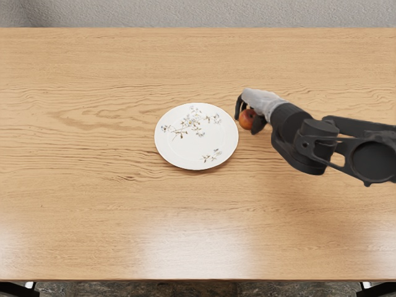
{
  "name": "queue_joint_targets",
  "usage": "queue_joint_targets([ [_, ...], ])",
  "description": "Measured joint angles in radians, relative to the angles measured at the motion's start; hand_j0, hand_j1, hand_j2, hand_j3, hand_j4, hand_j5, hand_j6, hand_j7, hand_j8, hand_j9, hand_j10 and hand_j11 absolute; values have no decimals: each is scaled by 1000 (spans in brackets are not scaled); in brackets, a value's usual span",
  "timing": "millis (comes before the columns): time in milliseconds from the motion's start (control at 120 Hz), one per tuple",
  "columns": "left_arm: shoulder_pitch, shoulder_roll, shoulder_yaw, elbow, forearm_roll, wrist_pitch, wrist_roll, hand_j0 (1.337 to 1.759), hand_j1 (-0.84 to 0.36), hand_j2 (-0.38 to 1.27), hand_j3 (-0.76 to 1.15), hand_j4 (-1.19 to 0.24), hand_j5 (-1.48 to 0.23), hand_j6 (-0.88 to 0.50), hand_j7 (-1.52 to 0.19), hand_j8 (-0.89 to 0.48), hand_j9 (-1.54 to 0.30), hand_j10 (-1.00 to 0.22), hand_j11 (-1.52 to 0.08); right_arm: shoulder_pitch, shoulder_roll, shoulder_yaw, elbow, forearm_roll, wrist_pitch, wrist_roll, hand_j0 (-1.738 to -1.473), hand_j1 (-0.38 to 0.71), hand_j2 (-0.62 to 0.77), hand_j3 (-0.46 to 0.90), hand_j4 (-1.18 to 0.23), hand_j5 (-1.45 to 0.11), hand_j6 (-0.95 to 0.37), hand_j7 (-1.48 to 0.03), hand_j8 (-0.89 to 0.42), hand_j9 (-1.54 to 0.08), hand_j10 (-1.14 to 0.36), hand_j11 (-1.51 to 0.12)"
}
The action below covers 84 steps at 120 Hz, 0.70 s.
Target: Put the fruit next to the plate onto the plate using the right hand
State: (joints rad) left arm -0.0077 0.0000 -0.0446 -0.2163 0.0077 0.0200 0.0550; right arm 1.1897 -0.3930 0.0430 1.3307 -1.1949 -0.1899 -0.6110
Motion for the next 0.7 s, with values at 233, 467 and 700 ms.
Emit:
queue_joint_targets([
  [233,0,0,0,0,0,0,0,1658,349,0,0,0,0,0,0,0,0,0,0,46,109,3,-3,2,0,0,-1652,274,239,0,-715,-997,-454,-963,-435,-974,-733,-974],
  [467,0,0,0,0,0,0,0,1658,349,0,0,0,0,0,0,0,0,0,0,39,181,-3,-32,2,0,0,-1653,279,254,0,-719,-1008,-456,-970,-438,-985,-736,-986],
  [700,0,0,0,0,0,0,0,1658,349,0,0,0,0,0,0,0,0,0,0,-13,200,-1,-81,1,-1,0,-1652,265,239,0,-730,-989,-466,-965,-453,-978,-734,-979],
])
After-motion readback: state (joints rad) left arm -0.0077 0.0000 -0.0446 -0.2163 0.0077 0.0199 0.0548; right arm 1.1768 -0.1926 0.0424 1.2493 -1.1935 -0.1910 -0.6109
